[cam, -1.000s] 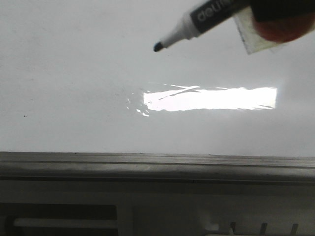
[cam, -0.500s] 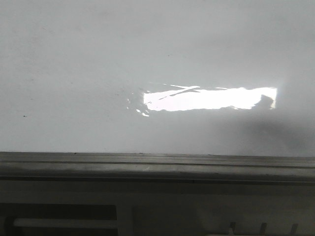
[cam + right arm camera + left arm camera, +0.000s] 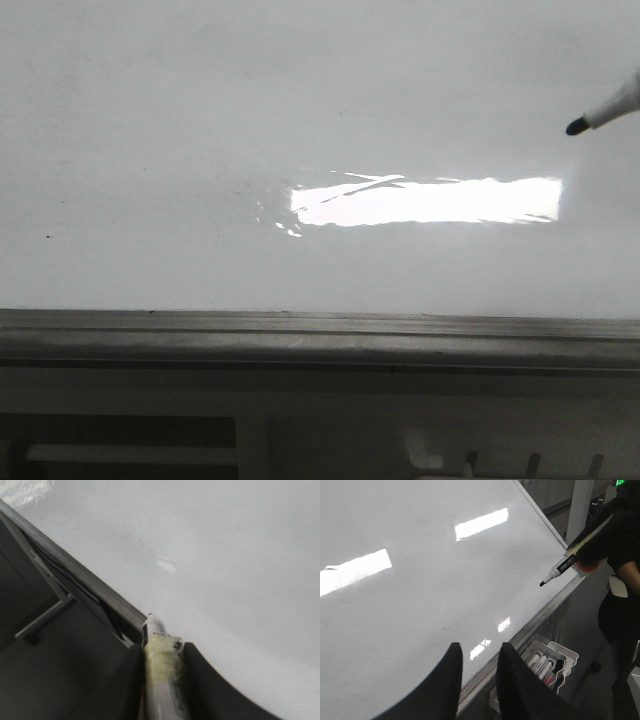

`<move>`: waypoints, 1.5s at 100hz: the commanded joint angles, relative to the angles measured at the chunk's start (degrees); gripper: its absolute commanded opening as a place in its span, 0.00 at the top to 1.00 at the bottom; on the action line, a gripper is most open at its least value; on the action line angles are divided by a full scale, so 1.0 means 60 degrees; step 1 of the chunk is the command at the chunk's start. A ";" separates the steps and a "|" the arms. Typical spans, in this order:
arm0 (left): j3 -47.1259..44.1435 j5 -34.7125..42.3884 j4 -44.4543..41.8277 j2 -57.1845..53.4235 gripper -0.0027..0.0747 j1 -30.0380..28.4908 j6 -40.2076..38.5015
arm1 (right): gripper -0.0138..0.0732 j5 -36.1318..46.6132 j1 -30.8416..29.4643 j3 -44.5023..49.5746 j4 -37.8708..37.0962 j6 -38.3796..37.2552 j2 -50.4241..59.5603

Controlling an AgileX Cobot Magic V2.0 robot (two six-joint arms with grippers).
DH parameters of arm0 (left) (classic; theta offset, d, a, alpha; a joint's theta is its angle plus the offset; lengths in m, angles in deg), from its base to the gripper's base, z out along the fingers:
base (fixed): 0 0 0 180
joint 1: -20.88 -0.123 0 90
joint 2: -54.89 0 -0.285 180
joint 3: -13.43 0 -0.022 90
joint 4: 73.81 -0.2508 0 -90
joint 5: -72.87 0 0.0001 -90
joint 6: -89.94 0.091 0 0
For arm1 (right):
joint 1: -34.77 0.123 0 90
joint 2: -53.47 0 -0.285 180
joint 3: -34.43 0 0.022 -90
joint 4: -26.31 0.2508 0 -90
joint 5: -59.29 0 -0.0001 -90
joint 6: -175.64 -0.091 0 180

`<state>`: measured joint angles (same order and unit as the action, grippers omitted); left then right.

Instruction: Write number 6 on whiteboard

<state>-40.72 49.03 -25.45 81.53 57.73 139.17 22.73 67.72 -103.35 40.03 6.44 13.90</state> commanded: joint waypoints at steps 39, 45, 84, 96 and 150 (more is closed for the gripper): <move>0.0274 0.0503 0.0360 0.0081 0.76 -0.0020 -0.0089 | 0.89 0.3673 0.0008 -0.0501 -0.0191 -0.0026 -0.1846; 0.0274 0.0503 0.0360 0.0081 0.76 -0.0020 -0.0089 | 0.89 0.3637 0.0008 -0.0627 -0.0191 -0.0026 -0.2126; 0.0274 0.0481 0.0377 0.0081 0.99 -0.0020 -0.0089 | 0.89 0.4428 0.0008 -0.0809 -0.0241 -0.0026 -0.3342; 0.0274 0.0481 0.0434 0.0081 0.99 -0.0020 -0.0089 | 0.89 0.4786 0.0008 -0.0809 -0.0505 -0.0026 -0.3516; 0.0274 0.0481 0.0611 0.0081 0.99 -0.0020 -0.0089 | 0.89 0.4813 -0.0746 -0.0831 -0.0778 -0.0026 -0.3667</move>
<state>-40.72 49.03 -24.06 81.53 57.73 139.17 47.17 64.39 -106.15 35.96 6.30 -8.46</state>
